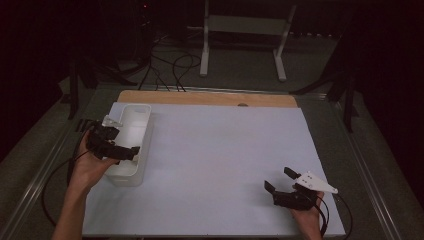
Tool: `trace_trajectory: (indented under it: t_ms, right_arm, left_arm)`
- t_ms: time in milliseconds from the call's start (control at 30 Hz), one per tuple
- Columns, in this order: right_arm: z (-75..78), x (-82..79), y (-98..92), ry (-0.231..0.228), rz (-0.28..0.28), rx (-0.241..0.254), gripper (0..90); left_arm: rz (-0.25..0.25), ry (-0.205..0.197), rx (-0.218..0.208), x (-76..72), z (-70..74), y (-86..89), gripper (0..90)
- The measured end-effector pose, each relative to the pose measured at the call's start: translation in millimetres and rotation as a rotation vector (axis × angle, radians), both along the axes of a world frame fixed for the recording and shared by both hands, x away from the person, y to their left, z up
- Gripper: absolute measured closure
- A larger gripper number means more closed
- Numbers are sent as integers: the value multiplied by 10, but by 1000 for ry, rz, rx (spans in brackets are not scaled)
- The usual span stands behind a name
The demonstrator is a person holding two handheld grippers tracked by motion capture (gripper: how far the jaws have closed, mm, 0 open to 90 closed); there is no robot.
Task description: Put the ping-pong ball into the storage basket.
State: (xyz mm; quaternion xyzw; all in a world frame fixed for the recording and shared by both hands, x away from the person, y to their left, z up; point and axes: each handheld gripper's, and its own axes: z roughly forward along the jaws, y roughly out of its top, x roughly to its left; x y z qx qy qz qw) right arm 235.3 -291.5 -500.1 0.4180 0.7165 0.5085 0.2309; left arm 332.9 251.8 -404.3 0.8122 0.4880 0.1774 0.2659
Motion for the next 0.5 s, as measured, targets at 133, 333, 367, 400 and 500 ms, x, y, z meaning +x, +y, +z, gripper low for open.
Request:
trace_trajectory:
  t_ms: [133,333,367,400,500]
  right_arm:
    - [1,0,-1,-2,1,0,73]
    - [1,0,-2,-2,1,1,73]
    - [1,0,-2,-2,1,1,73]
    - [1,0,-4,-3,2,1,73]
    - [2,0,-4,-2,3,1,73]
  left_arm:
    - [-8,-4,-1,-10,4,-13,5]
    - [-24,-11,-3,-15,3,-41,4]
    - [-24,-11,-3,-15,3,-41,4]
    - [-24,-11,-3,-15,3,-41,4]
    - [-31,-16,-5,-20,-1,-60,4]
